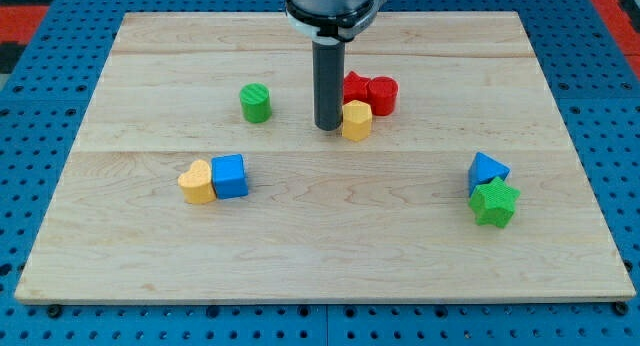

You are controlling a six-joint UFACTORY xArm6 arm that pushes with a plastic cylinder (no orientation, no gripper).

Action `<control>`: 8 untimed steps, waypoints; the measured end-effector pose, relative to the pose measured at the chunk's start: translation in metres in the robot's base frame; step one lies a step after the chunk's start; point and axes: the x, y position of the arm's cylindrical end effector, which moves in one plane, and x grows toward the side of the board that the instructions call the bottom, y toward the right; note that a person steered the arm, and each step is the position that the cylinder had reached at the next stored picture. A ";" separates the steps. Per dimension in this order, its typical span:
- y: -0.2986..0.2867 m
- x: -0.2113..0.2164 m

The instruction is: Push the yellow hexagon towards the blue triangle

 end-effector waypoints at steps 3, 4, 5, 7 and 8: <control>0.056 -0.012; 0.084 -0.013; 0.098 -0.021; 0.137 -0.013; 0.146 -0.004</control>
